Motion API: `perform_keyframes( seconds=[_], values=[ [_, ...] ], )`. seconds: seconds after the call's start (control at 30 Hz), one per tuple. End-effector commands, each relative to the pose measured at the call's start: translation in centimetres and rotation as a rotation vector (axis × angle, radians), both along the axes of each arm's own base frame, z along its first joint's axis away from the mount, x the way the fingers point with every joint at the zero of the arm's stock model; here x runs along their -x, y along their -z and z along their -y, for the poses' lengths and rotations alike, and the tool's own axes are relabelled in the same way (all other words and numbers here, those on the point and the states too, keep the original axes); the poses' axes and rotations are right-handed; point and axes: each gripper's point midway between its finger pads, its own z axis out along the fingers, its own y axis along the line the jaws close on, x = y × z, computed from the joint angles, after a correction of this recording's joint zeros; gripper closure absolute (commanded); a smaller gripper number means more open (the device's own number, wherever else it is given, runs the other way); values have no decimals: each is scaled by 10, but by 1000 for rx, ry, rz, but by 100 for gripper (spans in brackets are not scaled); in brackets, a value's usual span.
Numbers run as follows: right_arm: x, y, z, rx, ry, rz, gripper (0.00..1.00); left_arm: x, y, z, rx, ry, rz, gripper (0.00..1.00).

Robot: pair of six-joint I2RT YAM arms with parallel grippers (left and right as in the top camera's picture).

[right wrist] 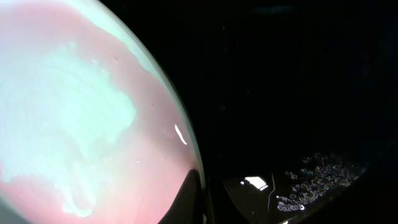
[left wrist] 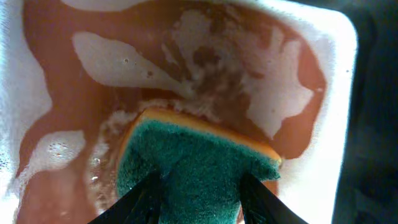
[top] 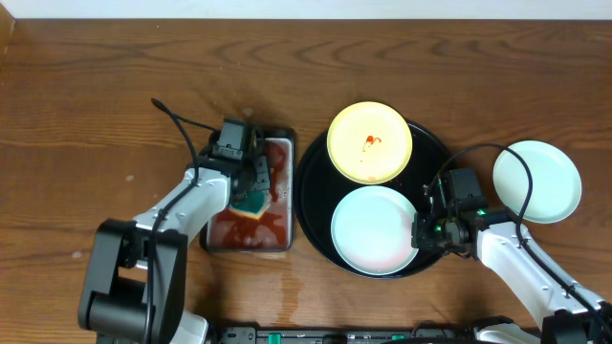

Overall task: Clean dirty plates on tray and stack at the side
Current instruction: 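Rinse the sponge in the soapy water with the left gripper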

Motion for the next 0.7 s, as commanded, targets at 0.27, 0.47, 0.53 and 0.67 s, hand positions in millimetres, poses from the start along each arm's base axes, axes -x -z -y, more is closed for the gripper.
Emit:
perform_keyframes(
  seconds=[0.27, 0.47, 0.53, 0.67],
  values=[
    [8, 4, -1, 14, -13, -22, 99, 21, 31, -7, -31, -7, -113, 57],
    [8, 4, -1, 14, -13, -21, 99, 18, 22, -7, -26, -7, -87, 57],
    [8, 4, -1, 14, -13, -21, 99, 16, 19, -6, -27, 3, -72, 57],
    [8, 4, -1, 14, -13, -21, 99, 16, 19, -7, -72, 113, -56, 57]
  ],
)
